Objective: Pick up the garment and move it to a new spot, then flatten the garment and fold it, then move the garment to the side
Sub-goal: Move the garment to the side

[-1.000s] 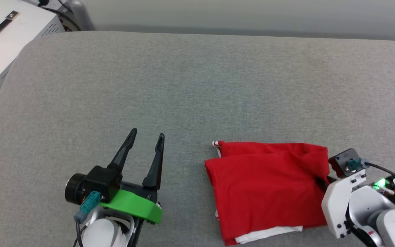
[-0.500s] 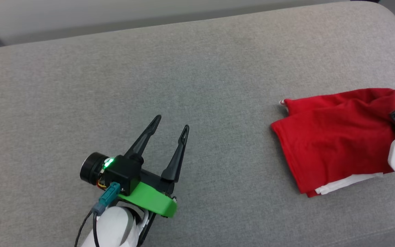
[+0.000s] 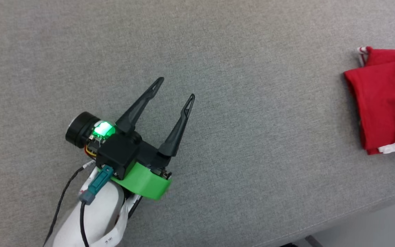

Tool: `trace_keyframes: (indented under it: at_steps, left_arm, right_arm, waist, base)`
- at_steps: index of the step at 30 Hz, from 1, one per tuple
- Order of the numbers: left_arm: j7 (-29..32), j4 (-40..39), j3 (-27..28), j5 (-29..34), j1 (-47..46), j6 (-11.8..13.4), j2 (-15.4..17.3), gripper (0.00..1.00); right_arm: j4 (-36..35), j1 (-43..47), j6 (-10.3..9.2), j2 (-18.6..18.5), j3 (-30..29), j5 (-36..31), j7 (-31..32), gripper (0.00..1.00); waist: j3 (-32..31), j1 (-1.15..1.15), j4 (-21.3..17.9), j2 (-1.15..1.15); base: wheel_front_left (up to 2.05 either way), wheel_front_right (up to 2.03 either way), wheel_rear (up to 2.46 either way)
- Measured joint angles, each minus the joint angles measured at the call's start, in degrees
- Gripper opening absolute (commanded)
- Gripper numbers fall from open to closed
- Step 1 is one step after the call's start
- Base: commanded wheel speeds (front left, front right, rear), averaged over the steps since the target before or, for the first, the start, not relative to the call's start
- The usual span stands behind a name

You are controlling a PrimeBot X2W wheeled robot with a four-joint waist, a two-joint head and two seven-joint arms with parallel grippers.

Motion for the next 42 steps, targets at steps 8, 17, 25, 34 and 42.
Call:
trace_keyframes:
  at_steps: [8,17,25,34,42]
  left_arm:
    - [0.0,-3.7,1.5,0.2,-1.6,0.0,3.5,1.0]
    - [0.0,-7.0,1.6,0.2,-1.7,0.0,3.3,1.0]
    - [0.0,-6.4,1.6,0.2,-1.7,0.1,2.0,1.0]
    - [0.0,-3.1,4.7,-1.5,0.2,0.1,-1.7,1.0]
    - [0.0,0.6,10.2,0.0,5.4,2.3,-4.3,1.0]
  right_arm:
    - [14.2,-7.1,0.01,1.0,-8.1,-5.8,-9.5,0.0]
    - [23.7,-13.3,0.01,2.6,-13.2,-12.0,-16.0,0.0]
    - [27.8,-15.8,0.01,3.7,-15.3,-15.9,-19.3,1.0]
    - [22.0,-16.6,0.01,6.5,-14.2,-15.6,-23.5,1.0]
    - [3.8,-10.4,0.01,10.9,-9.1,-12.3,-24.3,1.0]
  waist:
    - [7.3,0.0,0.4,0.0]
    - [10.8,0.0,3.0,0.0]
    - [9.0,0.0,4.0,0.0]
    - [2.4,0.0,5.0,0.0]
    - [-5.6,-0.01,7.1,0.0]
  base:
    - [0.0,0.0,0.0]
    - [0.0,0.0,0.0]
    - [0.0,0.0,0.0]
    - [0.0,0.0,0.0]
    - [0.0,0.0,0.0]
